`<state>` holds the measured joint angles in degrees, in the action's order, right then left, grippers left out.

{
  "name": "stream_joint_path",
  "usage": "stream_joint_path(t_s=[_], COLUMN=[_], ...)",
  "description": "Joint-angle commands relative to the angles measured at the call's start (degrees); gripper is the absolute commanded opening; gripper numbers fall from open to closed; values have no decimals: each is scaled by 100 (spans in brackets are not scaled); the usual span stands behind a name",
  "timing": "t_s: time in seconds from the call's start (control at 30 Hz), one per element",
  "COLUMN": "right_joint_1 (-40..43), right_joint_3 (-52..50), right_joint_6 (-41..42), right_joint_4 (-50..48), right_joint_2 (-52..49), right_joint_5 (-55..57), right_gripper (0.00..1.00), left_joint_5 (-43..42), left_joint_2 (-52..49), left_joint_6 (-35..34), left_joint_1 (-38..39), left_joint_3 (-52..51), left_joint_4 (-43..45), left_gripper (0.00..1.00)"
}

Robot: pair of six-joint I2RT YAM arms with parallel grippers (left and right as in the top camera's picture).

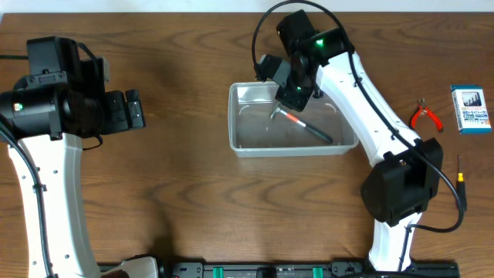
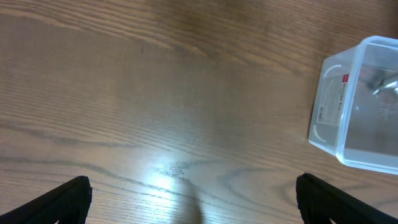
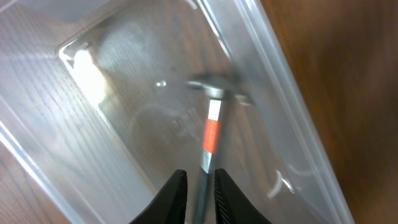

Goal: Pack container
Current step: 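Lower the hammer into the container and open the right gripper, then move the right gripper right over the red-handled pliers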

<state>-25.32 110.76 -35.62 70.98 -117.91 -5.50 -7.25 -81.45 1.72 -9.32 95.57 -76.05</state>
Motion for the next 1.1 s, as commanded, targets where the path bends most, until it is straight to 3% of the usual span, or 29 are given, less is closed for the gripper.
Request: stream_joint_path(t_s=[0.0, 0.3, 0.4, 0.47, 0.53, 0.6, 0.63, 0.8, 1.07], right_joint_1=[-59, -57, -57, -39, 11, 90, 151, 654, 2037], right_joint_3=[-251, -450, -236, 66, 422, 868, 1086, 1849, 1899], right_joint_6=[-85, 264, 710, 1143, 1556, 1871, 1947, 2090, 2343], right_joint_4=[-72, -326, -372, -286, -103, 229, 422, 1281, 2234], right_joint_2=[24, 26, 28, 28, 28, 28, 31, 186, 774], right_joint_5=[-247, -238, -175, 24, 310, 584, 675, 807, 807], right_gripper=[18, 20, 27, 41, 63, 94, 99, 99, 99], left_joint_5=[46, 44, 44, 46, 44, 44, 44, 44, 44], left_joint_2=[-17, -17, -17, -17, -17, -17, -17, -17, -17], left_joint_6=[-4, -4, -4, -7, -7, -7, -7, -4, -7], left_joint_1=[-26, -26, -26, -26, -26, -26, -26, -26, -26], left_joint_3=[103, 103, 103, 103, 103, 103, 103, 103, 103], left_joint_4=[2, 4, 2, 0, -2, -2, -2, 0, 2], left_gripper=[98, 98, 98, 98, 98, 98, 98, 98, 98])
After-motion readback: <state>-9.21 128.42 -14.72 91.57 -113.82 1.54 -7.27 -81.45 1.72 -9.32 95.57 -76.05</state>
